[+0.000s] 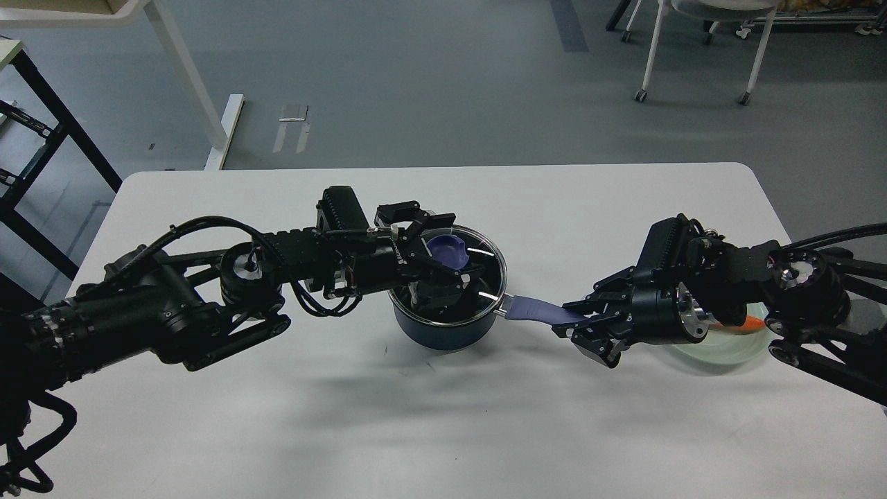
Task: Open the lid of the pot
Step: 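Reach the left gripper over the pot and grasp the purple lid knob, then lift the glass lid off the pot and carry it toward the left arm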
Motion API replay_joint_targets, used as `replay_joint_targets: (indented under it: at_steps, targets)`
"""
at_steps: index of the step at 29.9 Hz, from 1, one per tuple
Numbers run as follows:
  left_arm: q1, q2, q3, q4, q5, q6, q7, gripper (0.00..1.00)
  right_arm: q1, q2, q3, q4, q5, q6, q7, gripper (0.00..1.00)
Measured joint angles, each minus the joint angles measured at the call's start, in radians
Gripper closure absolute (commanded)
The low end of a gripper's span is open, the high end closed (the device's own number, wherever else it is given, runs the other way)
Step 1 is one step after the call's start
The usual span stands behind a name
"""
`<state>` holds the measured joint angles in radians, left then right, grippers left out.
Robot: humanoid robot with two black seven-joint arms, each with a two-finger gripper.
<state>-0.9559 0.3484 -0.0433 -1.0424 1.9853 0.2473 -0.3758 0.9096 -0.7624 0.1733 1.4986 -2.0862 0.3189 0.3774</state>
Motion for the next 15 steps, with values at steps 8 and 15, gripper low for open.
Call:
replay_joint_targets:
  at_steps: [8, 15]
  targets:
    - [0.002, 0.002, 0.034, 0.034, -0.013, -0.002, 0.001, 0.16, 0.000, 0.001, 0.000, 0.000, 0.000, 0.000, 0.000, 0.77]
    - [0.005, 0.014, 0.053, 0.036, -0.013, -0.001, -0.007, 0.47, 0.000, 0.003, 0.000, 0.000, 0.000, 0.000, 0.000, 0.76]
